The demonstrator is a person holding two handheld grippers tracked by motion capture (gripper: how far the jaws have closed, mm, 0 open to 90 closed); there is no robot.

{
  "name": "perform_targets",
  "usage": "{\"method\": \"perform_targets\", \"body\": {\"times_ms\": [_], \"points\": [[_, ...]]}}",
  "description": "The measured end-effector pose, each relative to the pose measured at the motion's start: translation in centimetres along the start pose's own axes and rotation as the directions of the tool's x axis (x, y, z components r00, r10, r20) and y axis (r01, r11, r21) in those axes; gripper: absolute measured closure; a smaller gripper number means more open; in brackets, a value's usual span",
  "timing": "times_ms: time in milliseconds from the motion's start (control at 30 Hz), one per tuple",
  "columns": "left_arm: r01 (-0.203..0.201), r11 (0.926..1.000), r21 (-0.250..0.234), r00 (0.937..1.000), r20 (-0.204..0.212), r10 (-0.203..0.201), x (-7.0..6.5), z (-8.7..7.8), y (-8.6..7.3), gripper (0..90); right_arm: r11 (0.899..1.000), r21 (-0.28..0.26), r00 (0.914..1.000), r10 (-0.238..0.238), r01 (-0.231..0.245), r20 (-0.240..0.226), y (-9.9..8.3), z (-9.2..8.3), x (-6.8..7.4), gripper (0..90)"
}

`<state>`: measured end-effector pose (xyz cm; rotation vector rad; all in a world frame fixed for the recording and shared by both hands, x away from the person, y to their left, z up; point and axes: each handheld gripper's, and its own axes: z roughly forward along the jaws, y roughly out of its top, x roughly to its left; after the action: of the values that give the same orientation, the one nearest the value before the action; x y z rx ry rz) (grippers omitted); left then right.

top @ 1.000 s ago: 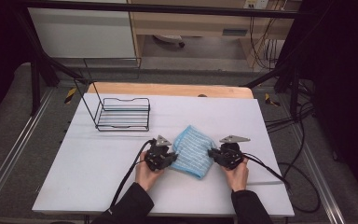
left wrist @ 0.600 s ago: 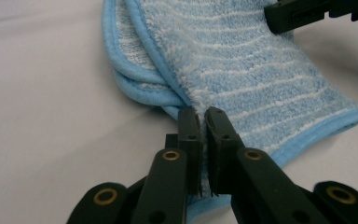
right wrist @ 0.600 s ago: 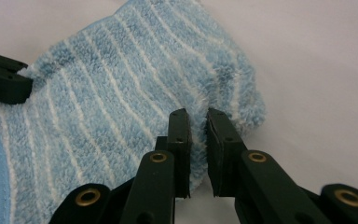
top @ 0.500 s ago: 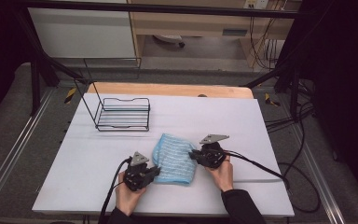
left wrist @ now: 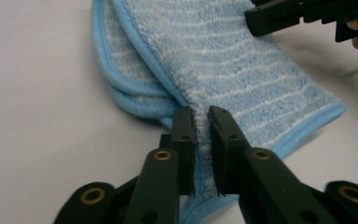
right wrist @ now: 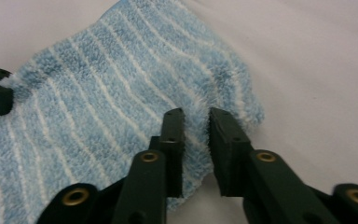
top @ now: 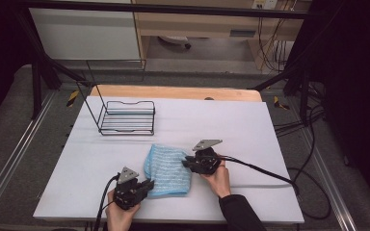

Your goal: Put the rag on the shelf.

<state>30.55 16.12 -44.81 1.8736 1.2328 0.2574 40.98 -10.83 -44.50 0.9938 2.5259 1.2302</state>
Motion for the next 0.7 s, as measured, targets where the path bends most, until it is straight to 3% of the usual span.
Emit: {"method": "perform_targets", "body": {"times_ms": [67, 100, 200, 233, 300, 367, 433, 567, 700], "points": [[-0.004, 0.9999, -0.013, 1.0, 0.005, 0.004, 0.5, -0.3, 0.5, 75.2, 1.0, -0.006, 1.0, 0.002, -0.002, 0.009, 0.1, -0.1, 0.0, 67.6], [-0.01, 0.9997, -0.024, 0.9999, 0.0, 0.01, 0.9, -0.5, 1.0, 66.0, 1.0, -0.031, 0.9996, 0.004, -0.003, 0.029, 0.3, -0.6, -0.1, 58.9], [-0.023, 0.9983, -0.053, 0.9992, -0.034, 0.021, 2.1, -0.7, 2.6, 58.9, 0.998, -0.057, 0.9989, 0.021, -0.019, 0.042, 0.6, -1.1, -0.2, 53.1], [-0.023, 0.9978, -0.062, 0.999, -0.041, 0.02, 2.6, -0.6, 3.3, 52.0, 0.996, -0.076, 0.9967, 0.051, -0.047, 0.062, 0.8, -1.6, -0.2, 50.6], [-0.036, 0.9974, -0.062, 0.998, -0.054, 0.033, 3.5, 0.0, 4.7, 51.0, 0.995, -0.084, 0.9956, 0.062, -0.056, 0.07, 0.9, -1.8, -0.3, 49.9], [-0.055, 0.9979, -0.034, 0.9967, -0.061, 0.053, 4.2, 1.2, 5.9, 49.6, 0.992, -0.076, 0.9907, 0.105, -0.099, 0.086, 0.7, -1.8, -0.3, 49.8], [-0.058, 0.9981, 0.021, 0.9963, -0.062, 0.059, 4.8, 2.5, 6.4, 48.6, 0.992, -0.069, 0.9897, 0.112, -0.106, 0.09, 0.6, -1.7, -0.4, 50.0], [-0.052, 0.9945, 0.091, 0.9982, -0.025, 0.054, 5.3, 4.3, 6.1, 50.9, 0.987, -0.055, 0.981, 0.156, -0.15, 0.116, 0.1, -0.8, -0.9, 56.6], [-0.03, 0.9949, 0.096, 0.9995, 0.003, 0.03, 5.3, 4.5, 5.7, 59.2, 0.984, -0.052, 0.9768, 0.174, -0.168, 0.125, 0.0, -0.1, -1.2, 62.5]]}}
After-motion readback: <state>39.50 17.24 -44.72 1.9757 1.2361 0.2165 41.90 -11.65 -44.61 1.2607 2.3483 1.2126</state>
